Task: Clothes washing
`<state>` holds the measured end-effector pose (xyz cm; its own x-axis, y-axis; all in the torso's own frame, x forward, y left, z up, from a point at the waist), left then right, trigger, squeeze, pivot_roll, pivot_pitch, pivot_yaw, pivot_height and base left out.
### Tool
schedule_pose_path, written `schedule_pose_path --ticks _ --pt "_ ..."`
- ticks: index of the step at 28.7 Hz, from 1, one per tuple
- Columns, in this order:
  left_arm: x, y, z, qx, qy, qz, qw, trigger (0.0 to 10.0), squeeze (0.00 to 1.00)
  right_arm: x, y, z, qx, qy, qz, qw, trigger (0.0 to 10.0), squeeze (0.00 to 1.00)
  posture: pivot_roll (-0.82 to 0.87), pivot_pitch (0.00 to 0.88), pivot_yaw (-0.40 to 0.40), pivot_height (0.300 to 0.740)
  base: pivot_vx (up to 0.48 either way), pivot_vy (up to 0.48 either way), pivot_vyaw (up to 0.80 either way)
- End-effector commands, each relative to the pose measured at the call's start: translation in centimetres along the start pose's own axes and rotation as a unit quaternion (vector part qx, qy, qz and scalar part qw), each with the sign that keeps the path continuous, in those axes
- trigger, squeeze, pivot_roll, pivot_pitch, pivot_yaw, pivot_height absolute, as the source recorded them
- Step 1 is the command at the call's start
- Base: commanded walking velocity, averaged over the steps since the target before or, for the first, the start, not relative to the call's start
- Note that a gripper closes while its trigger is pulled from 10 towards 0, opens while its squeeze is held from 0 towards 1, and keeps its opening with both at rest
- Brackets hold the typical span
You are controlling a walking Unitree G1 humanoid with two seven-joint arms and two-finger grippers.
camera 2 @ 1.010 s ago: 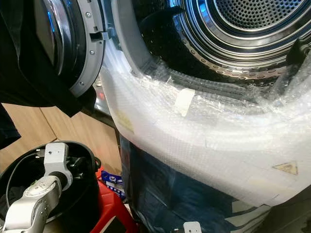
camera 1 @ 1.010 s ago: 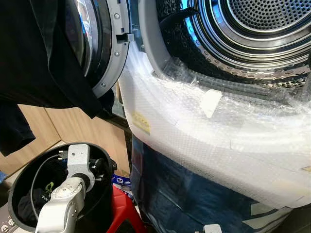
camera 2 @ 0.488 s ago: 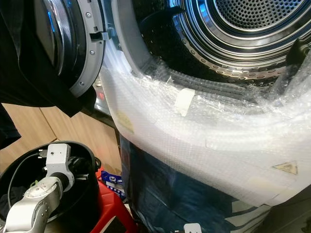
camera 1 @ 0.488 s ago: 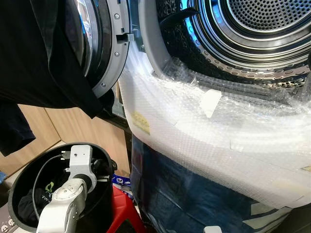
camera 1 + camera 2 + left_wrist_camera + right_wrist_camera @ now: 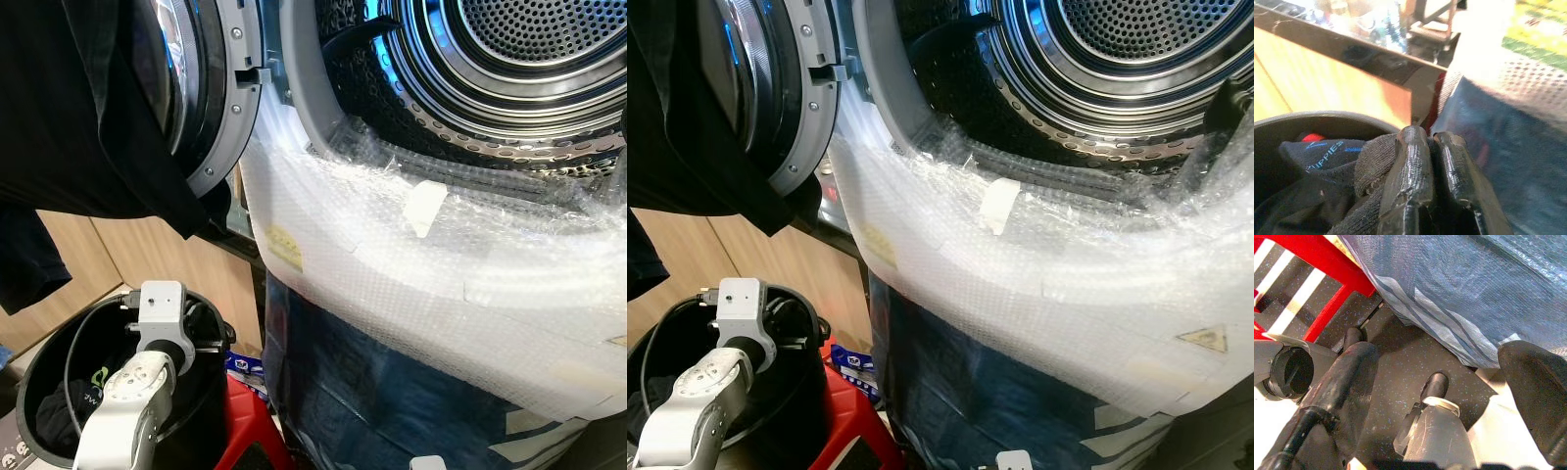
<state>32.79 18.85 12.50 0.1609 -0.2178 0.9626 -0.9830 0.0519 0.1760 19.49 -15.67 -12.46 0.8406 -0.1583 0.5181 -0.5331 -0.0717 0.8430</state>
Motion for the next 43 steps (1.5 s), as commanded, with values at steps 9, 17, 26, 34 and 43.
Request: schedule_pose_path --ticks 9,17,26,34,43 --pt "4.9 0.8 7.1 -0.231 -0.027 0.069 0.97 0.0 0.0 0.6 0.0 0.7 -0.01 -0.008 0.009 1.0 10.0 0.0 0.22 0.0 0.031 0.74 0.0 0.0 0.0" --pt "3.7 2.4 12.3 -0.386 -0.06 0.045 0.919 0.0 0.0 1.2 0.0 0.5 -0.005 -0.012 0.019 1.0 10.0 0.0 0.19 0.0 0.033 0.74 0.0 0.0 0.0" --pt "1.6 2.1 12.2 -0.385 -0.074 0.008 0.92 0.0 0.0 1.5 0.0 0.8 -0.006 -0.01 0.025 1.0 10.0 0.0 0.19 0.0 0.031 0.74 0.0 0.0 0.0" --pt "-0.3 2.5 12.1 -0.394 -0.077 -0.022 0.916 0.0 0.0 5.9 0.1 -0.5 0.064 0.015 0.09 0.994 10.0 1.0 0.18 0.019 0.034 0.74 0.0 0.0 0.0" --pt "-0.1 2.8 12.8 -0.406 -0.07 -0.015 0.911 0.0 0.0 6.8 1.3 -2.5 0.226 0.077 0.094 0.967 10.0 1.0 0.19 0.029 0.009 0.74 0.0 0.0 0.0"
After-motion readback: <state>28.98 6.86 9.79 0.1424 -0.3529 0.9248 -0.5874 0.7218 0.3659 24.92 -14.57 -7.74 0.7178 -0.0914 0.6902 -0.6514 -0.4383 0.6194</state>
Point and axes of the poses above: a point about 5 cm out from each wrist's last joint towards the gripper, its own y axis pointing back from the gripper into the wrist, its own x axis along the axis of the wrist's last joint, z = x × y, the point moved 4 cm from there along -y, pointing out of the wrist towards the gripper, and after that the axes turned 14 degrees about -y, right-handed, at the moved point
